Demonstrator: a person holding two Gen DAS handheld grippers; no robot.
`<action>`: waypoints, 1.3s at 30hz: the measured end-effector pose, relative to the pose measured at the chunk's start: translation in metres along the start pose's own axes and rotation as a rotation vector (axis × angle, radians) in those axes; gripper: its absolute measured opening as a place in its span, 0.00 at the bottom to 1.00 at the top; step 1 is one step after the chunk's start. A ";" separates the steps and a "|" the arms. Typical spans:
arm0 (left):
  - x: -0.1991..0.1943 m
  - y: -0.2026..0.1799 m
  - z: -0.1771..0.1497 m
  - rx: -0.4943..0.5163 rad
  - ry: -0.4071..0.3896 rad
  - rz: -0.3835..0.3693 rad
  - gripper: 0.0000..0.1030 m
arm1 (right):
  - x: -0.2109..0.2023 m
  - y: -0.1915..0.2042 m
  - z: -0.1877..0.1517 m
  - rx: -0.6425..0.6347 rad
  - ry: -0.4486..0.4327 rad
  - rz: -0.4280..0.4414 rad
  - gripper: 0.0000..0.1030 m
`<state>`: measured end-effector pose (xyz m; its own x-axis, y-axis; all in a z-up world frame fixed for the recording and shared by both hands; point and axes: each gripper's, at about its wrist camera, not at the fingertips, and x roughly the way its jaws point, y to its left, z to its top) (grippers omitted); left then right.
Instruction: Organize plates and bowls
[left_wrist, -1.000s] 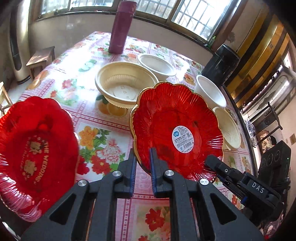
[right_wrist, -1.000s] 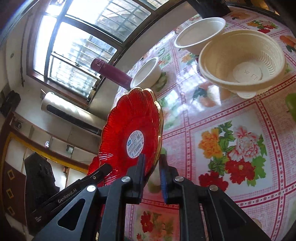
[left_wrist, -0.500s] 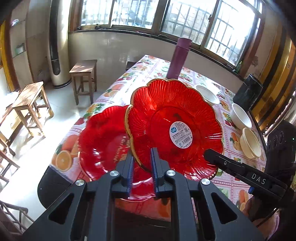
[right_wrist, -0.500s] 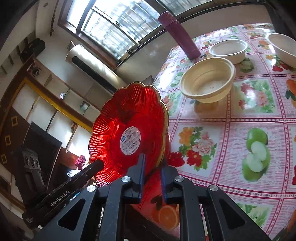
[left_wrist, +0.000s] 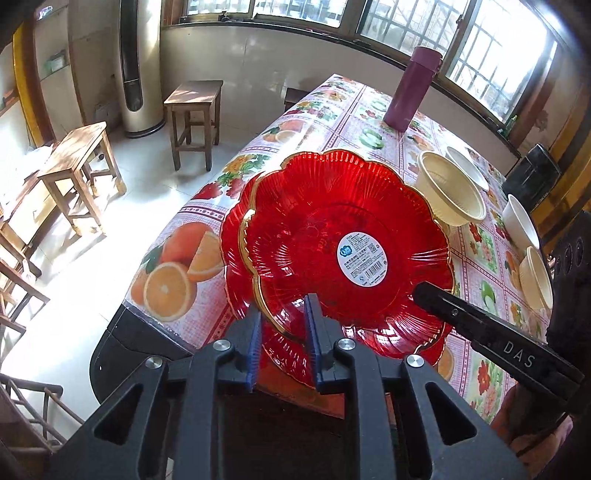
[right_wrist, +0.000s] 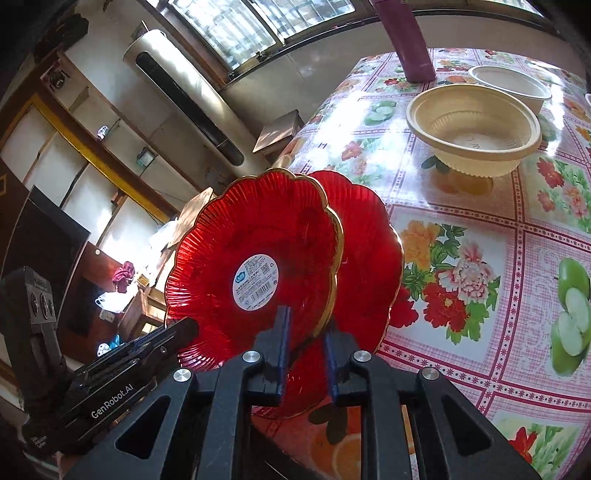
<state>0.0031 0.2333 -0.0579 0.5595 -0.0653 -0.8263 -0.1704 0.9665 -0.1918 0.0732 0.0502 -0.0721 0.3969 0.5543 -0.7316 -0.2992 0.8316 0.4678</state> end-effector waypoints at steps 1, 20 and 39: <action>0.001 0.001 0.001 -0.002 0.003 -0.003 0.18 | 0.002 0.002 0.001 -0.006 0.002 -0.010 0.17; -0.068 -0.029 0.005 0.096 -0.392 0.289 0.82 | -0.079 -0.008 0.003 -0.190 -0.304 -0.124 0.83; -0.031 -0.183 0.007 0.384 -0.351 0.226 0.82 | -0.192 -0.154 -0.009 0.022 -0.585 -0.252 0.93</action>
<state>0.0230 0.0600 0.0066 0.7904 0.1770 -0.5865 -0.0470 0.9721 0.2300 0.0349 -0.1845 -0.0084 0.8629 0.2631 -0.4314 -0.1198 0.9359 0.3312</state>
